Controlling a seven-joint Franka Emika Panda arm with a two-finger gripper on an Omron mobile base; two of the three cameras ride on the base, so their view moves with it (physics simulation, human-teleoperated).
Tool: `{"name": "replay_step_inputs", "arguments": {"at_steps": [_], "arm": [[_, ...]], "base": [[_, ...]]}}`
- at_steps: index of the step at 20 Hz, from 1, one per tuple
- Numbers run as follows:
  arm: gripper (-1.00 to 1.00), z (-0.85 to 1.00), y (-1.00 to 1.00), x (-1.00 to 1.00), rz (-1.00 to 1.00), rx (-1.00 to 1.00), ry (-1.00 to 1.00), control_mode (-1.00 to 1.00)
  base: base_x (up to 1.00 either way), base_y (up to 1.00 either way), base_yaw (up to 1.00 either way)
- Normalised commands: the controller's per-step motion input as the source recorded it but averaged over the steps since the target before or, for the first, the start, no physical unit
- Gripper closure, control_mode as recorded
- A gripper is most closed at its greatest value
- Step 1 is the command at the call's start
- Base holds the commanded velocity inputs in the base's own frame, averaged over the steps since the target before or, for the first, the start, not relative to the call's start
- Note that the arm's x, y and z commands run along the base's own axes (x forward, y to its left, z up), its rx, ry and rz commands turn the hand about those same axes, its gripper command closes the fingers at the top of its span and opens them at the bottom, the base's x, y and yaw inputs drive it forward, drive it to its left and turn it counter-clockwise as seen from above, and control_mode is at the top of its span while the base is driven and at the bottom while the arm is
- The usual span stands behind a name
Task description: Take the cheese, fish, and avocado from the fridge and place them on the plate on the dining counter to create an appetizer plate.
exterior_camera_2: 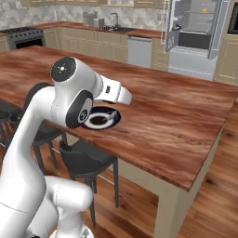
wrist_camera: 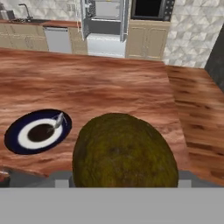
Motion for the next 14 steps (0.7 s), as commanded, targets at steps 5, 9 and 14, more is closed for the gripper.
{"name": "replay_step_inputs", "arguments": {"at_steps": [5,9,14], "arm": [[1.00,0.00,0.00,0.00,0.00,0.00,0.00,1.00],[1.00,0.00,0.00,0.00,0.00,0.00,0.00,1.00],[1.00,0.00,0.00,0.00,0.00,0.00,0.00,1.00]], "base": [[0.71,1.00,-0.31],[0.91,0.55,-0.21],[0.95,-0.20,-0.03]]}}
